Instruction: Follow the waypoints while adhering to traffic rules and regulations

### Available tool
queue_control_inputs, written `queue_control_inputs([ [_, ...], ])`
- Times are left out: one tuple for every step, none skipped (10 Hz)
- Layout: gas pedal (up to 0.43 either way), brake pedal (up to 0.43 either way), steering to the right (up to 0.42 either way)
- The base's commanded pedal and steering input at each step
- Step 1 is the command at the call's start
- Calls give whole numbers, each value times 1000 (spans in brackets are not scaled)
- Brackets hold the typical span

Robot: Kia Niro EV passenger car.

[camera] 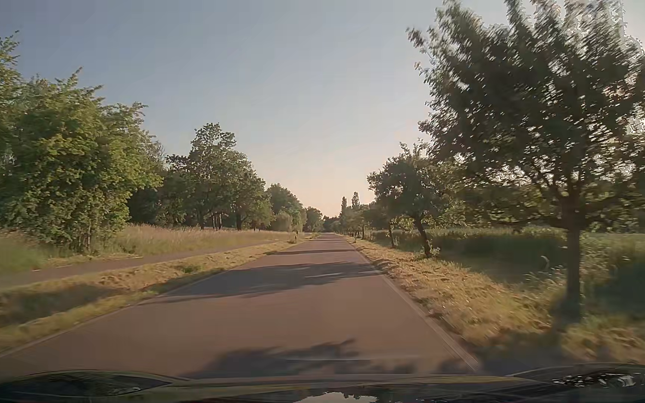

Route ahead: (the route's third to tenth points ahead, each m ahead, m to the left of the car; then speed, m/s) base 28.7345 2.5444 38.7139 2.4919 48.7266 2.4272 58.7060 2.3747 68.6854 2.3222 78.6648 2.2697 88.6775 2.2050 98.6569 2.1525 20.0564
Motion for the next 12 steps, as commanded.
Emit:
queue_control_inputs([
  [331, 0, 0],
  [331, 0, 1],
  [331, 0, 1],
  [331, 0, 0],
  [331, 0, 1],
  [331, 0, 1],
  [331, 0, 1],
  [319, 0, 1],
  [319, 0, 1],
  [319, 0, 1],
  [319, 0, 1],
  [319, 0, 1],
])
